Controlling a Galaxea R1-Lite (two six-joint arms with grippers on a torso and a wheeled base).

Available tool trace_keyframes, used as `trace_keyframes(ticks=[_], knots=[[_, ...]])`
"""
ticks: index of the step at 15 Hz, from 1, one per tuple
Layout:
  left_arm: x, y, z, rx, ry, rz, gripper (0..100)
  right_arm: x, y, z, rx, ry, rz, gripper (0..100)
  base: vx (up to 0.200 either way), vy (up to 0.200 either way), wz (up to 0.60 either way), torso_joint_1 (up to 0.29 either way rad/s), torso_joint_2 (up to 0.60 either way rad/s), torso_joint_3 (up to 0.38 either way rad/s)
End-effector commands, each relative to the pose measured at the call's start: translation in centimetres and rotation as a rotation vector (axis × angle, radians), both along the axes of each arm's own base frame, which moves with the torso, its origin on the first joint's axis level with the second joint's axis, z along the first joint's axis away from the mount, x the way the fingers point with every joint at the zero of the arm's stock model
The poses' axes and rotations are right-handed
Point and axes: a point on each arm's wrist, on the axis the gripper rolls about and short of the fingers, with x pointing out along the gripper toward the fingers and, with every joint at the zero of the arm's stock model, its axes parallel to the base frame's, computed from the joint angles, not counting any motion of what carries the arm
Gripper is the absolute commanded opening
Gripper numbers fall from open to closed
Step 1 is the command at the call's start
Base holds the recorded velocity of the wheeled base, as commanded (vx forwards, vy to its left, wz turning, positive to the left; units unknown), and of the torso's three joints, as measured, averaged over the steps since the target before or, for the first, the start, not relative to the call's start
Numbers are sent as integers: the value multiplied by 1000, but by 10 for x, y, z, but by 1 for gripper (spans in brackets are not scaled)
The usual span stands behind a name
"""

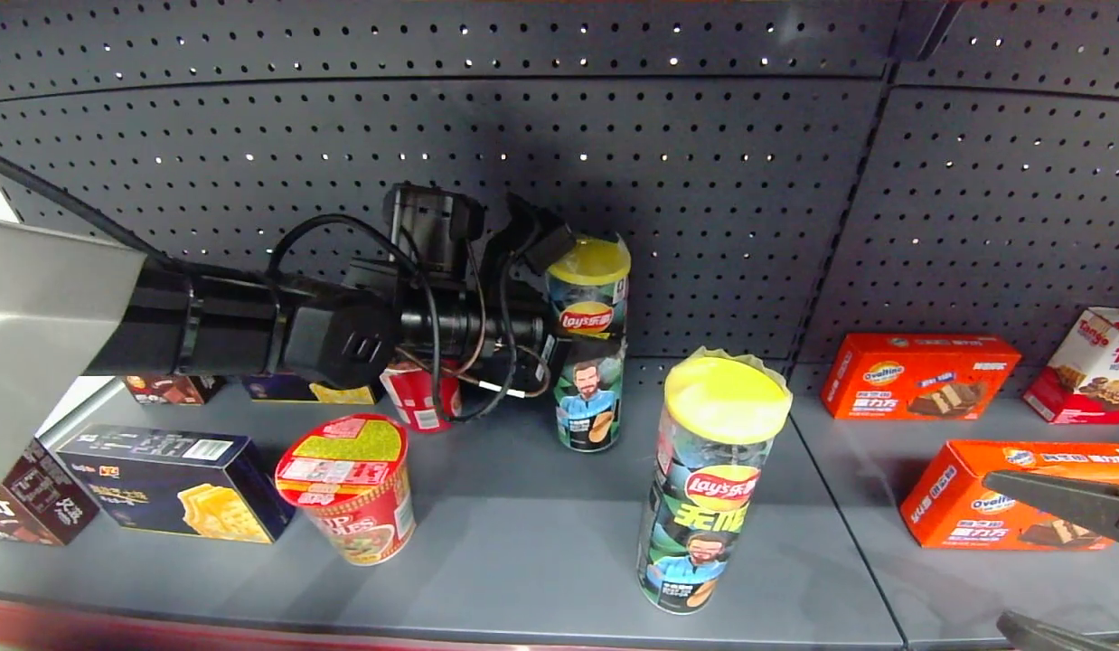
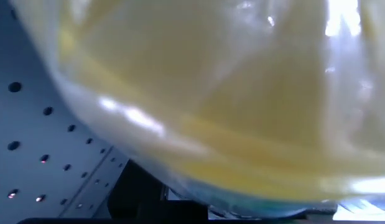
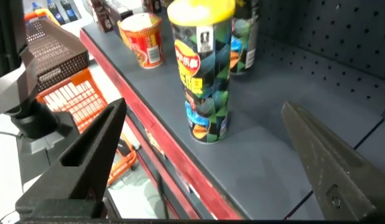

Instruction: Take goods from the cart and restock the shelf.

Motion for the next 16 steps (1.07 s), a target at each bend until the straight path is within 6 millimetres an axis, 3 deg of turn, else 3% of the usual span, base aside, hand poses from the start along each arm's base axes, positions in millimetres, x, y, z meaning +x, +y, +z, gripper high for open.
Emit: trace_keyframes(ticks=[1, 16], knots=[[15, -6, 5, 1, -12, -3, 0, 0, 0, -1, -1, 2, 2, 100, 0, 0, 0, 0, 0, 0], [18, -36, -16, 61, -7, -78, 0, -6, -3, -8, -1, 8, 0, 100, 0, 0, 0, 0, 0, 0]])
